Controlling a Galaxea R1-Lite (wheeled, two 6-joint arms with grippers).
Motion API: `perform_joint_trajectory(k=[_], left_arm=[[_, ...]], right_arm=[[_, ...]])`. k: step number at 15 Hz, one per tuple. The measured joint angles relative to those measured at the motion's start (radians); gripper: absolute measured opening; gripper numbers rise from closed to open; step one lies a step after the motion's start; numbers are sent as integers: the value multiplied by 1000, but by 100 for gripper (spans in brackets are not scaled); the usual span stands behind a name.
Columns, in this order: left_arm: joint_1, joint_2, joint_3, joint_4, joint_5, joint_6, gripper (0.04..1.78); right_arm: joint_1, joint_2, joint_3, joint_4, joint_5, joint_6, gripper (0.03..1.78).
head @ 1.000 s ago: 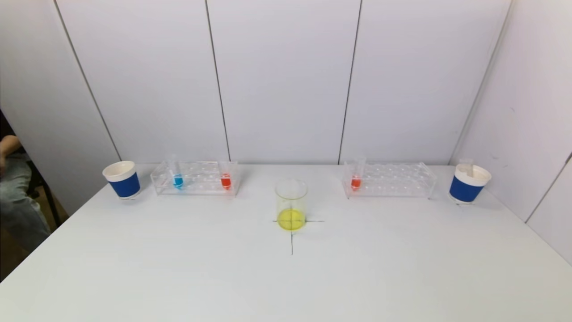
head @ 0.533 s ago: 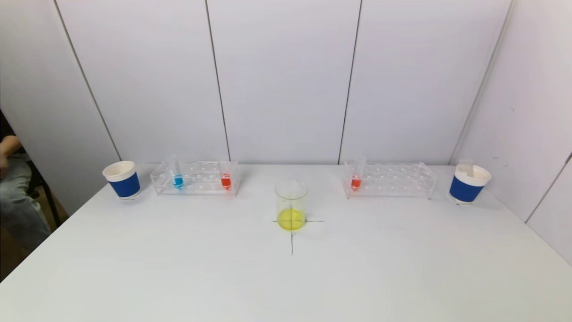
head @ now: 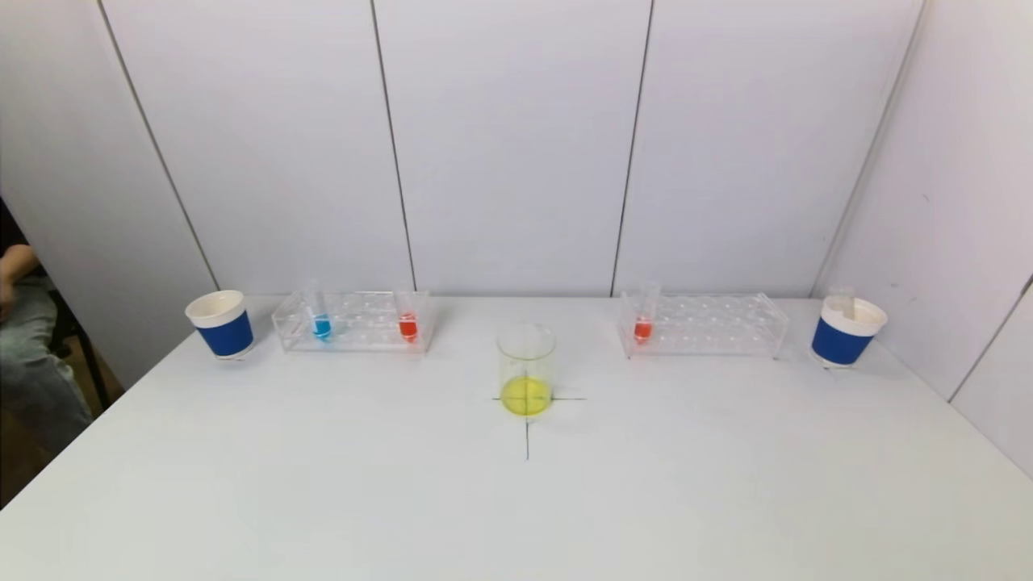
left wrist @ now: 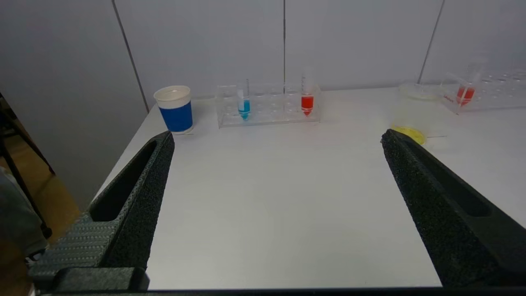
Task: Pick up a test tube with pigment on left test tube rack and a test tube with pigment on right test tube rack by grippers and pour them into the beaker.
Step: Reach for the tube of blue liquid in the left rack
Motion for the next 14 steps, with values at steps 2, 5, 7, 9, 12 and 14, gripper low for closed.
perform_joint_trajectory(k=[2, 5, 7, 9, 12, 14], left_arm=[[-4, 127, -93, -5, -17, 0, 176], [-7, 334, -159, -99, -43, -1, 176], [-8, 478, -172, -205, -48, -4, 176], [-8, 624, -177, -321, -51, -6, 176], [-7, 842, -181, -516, -53, -8, 176], [-7, 979, -184, -637, -54, -7, 176]], right_arm=[[0, 0, 0, 0, 0, 0, 177], [0, 0, 0, 0, 0, 0, 177], [0, 0, 0, 0, 0, 0, 177], [0, 0, 0, 0, 0, 0, 177], [0, 0, 0, 0, 0, 0, 177], [0, 0, 0, 0, 0, 0, 177]])
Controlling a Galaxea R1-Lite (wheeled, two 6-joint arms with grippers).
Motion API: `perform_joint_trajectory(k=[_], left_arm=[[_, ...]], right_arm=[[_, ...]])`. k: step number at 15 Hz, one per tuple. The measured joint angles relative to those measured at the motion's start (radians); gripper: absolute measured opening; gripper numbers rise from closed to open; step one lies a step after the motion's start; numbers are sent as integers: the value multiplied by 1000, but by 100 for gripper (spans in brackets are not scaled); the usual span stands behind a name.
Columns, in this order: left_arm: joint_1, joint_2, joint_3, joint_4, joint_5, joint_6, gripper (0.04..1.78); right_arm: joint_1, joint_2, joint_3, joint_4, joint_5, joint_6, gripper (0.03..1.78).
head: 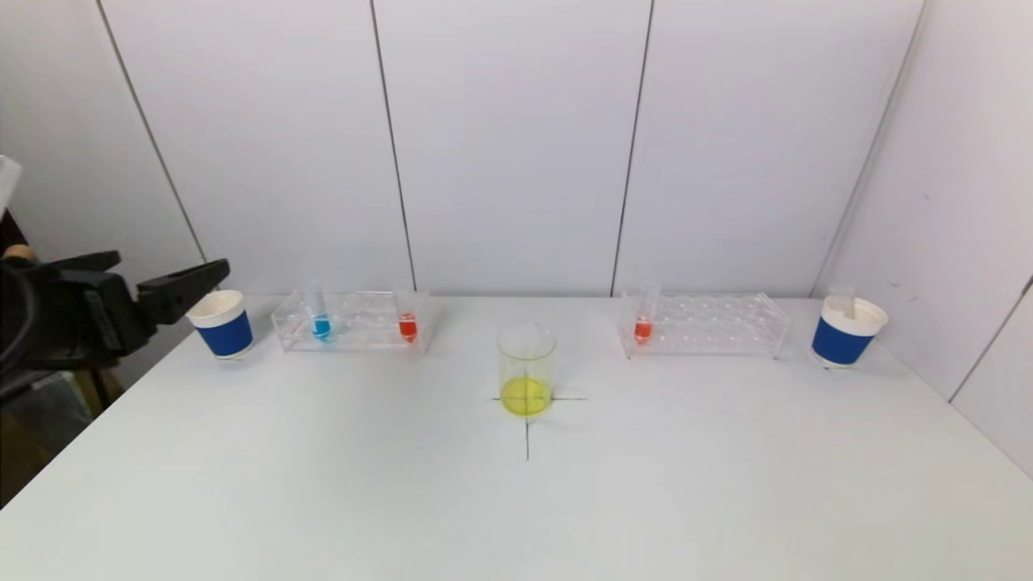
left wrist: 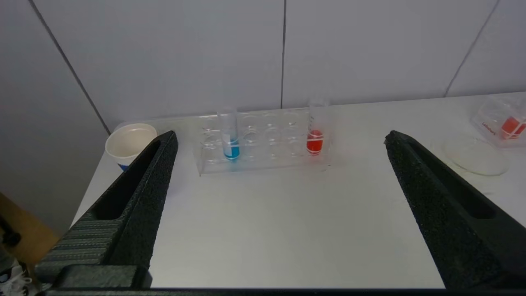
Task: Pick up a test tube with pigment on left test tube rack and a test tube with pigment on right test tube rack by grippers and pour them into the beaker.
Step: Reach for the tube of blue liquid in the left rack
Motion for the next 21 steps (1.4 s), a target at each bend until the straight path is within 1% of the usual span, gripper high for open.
perform_joint_trajectory(k=[6, 8, 10, 13, 17, 21], left_arm=[[1, 381, -7, -403, -9, 5, 176], [3, 484, -8, -511, -10, 6, 176], [7, 569, -12, -590, -10, 8, 176], [27, 698, -40, -682, -10, 8, 176], [51, 817, -89, -722, -13, 8, 176], [55, 898, -118, -769, -12, 7, 176]], right_arm=[[0, 0, 0, 0, 0, 0, 177], [0, 0, 0, 0, 0, 0, 177], [0, 0, 0, 0, 0, 0, 177], [0, 0, 0, 0, 0, 0, 177], [0, 0, 0, 0, 0, 0, 177], [0, 0, 0, 0, 0, 0, 177]])
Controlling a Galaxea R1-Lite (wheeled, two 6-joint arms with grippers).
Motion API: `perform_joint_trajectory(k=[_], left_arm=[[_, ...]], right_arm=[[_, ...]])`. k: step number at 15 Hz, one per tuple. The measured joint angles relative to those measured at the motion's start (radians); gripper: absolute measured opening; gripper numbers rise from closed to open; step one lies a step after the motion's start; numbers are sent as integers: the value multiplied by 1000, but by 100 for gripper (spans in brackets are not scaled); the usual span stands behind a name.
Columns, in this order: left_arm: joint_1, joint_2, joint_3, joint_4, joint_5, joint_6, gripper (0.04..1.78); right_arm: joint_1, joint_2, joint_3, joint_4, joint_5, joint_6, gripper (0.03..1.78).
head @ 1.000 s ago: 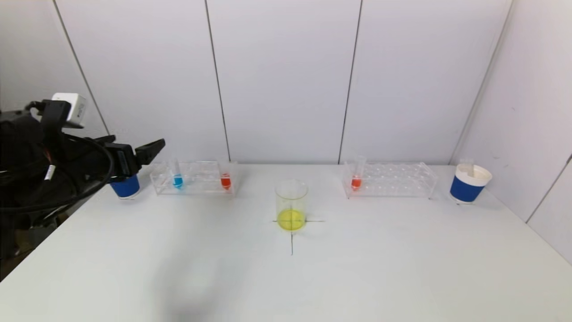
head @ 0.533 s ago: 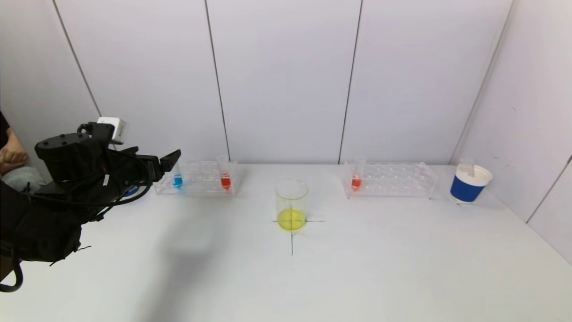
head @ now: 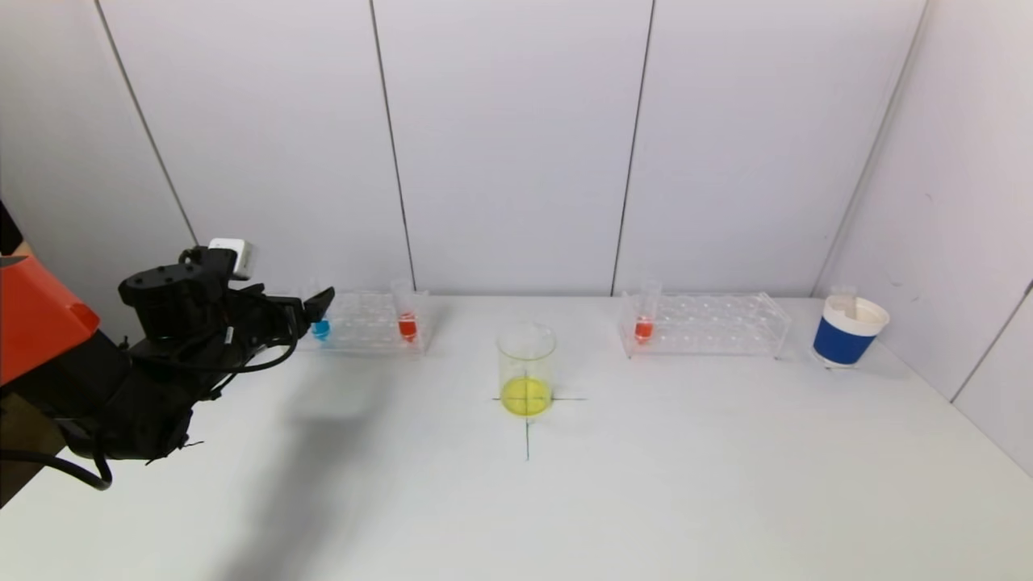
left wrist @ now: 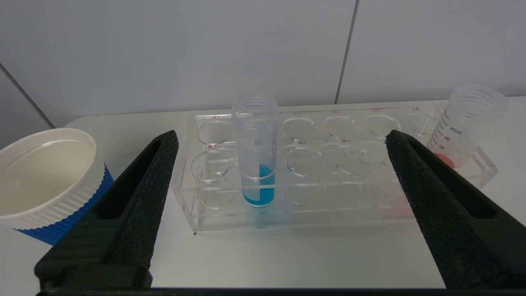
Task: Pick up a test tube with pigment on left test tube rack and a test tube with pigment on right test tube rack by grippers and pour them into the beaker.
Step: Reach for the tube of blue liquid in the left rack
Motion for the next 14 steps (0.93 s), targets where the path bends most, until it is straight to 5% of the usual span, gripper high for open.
perform_joint_trajectory(k=[14], left_arm=[[22, 100, -86, 1, 0, 0, 176]], right_arm=[[0, 0, 0, 0, 0, 0, 177]])
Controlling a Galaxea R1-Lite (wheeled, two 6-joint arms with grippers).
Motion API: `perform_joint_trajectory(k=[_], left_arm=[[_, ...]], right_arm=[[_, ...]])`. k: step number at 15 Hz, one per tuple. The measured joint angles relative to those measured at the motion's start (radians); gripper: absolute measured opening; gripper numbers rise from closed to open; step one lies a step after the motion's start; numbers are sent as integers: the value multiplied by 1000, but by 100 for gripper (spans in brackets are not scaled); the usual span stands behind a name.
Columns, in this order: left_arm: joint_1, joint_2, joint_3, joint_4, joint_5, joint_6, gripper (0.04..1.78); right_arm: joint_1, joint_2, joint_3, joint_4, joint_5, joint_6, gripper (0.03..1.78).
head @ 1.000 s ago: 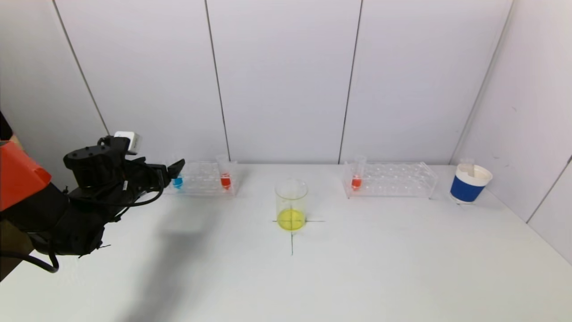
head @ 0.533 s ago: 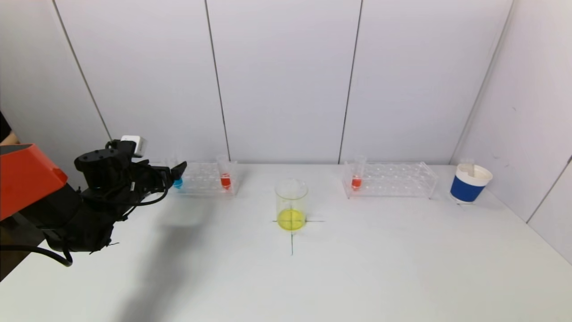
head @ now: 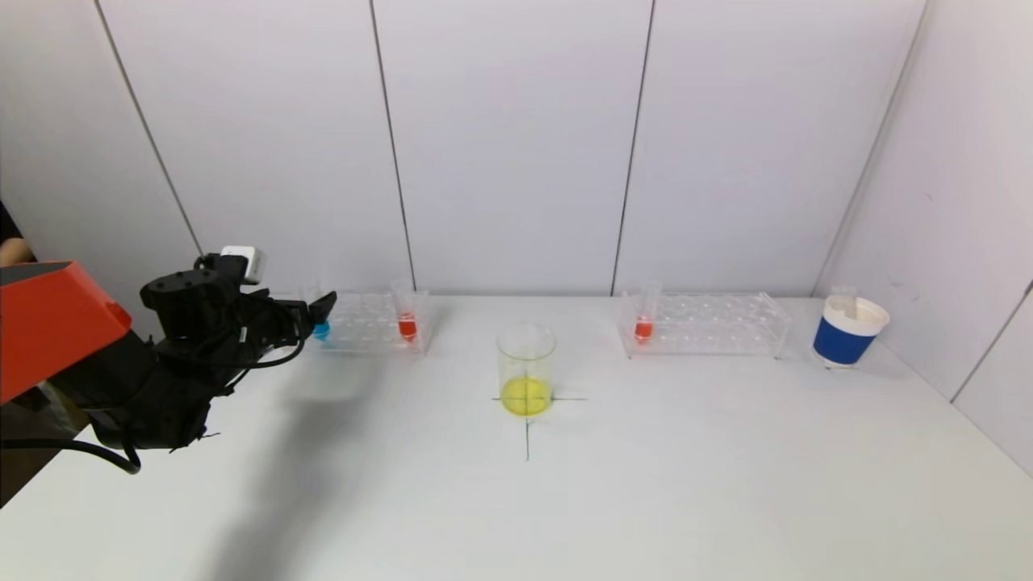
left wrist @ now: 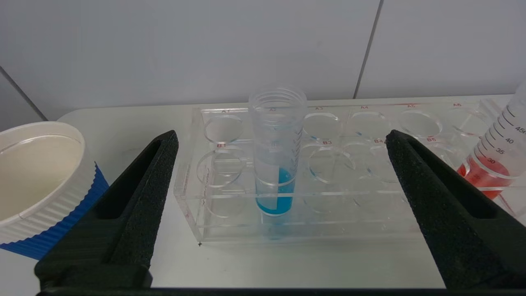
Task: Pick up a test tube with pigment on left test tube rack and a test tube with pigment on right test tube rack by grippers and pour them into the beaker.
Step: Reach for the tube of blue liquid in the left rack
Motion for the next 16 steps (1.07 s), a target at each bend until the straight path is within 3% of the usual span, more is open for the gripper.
perform_joint_trajectory(k=[16], left_arm=[[10, 53, -75, 5, -2, 1, 176]], right_arm=[[0, 0, 0, 0, 0, 0, 177]])
